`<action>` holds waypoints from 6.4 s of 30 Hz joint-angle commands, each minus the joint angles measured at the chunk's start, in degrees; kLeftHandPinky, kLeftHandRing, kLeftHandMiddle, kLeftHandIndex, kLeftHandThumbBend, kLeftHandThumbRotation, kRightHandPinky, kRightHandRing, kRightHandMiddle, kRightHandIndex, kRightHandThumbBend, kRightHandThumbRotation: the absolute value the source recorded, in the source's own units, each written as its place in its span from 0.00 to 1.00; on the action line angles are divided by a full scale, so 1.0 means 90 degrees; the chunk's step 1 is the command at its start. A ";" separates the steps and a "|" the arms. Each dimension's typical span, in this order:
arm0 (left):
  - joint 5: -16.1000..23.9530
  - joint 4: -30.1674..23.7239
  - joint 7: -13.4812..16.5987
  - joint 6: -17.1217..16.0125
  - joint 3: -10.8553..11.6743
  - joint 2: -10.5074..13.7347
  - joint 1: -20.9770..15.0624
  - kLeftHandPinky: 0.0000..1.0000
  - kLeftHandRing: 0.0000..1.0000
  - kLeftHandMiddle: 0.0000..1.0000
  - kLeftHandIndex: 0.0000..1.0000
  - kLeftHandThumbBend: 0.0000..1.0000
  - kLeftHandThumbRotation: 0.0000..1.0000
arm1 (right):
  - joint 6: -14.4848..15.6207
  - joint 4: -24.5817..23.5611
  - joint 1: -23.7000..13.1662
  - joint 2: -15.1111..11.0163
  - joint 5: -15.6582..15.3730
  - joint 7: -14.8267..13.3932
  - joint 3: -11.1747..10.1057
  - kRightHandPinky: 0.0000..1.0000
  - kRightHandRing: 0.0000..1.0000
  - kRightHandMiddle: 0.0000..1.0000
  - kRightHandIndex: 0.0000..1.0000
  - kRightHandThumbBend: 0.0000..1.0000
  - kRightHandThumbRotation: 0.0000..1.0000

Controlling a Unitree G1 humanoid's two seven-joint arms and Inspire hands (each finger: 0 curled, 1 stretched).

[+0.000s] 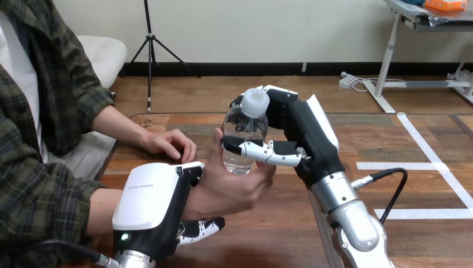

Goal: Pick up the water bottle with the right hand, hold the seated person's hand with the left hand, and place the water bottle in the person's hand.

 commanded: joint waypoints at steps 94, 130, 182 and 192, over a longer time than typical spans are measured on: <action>0.0060 -0.0232 -0.0097 -0.0169 -0.0082 -0.0165 -0.0062 0.40 0.44 0.48 0.50 0.76 0.00 | 0.0671 -0.2377 0.1346 -0.0501 0.1093 0.1324 -0.0019 0.52 0.62 0.67 0.67 0.66 0.00; 0.0182 -0.0288 -0.0217 -0.0007 -0.0036 -0.0153 -0.0078 0.40 0.45 0.50 0.51 0.76 0.00 | 0.0644 -0.2602 0.1431 -0.0570 0.1198 0.1677 0.0037 0.53 0.63 0.68 0.67 0.70 0.00; 0.1410 -0.0382 -0.0444 0.0617 -0.0291 0.0081 -0.0066 1.00 1.00 1.00 1.00 1.00 0.50 | 0.0124 -0.2363 0.1350 -0.0920 0.0958 0.1886 0.0098 1.00 1.00 1.00 0.99 0.81 0.21; 0.1354 -0.0316 -0.0261 0.0532 -0.0305 0.0099 -0.0067 1.00 1.00 1.00 1.00 1.00 0.51 | 0.0135 -0.2369 0.1393 -0.0930 0.1022 0.1891 0.0096 1.00 1.00 1.00 0.99 0.80 0.21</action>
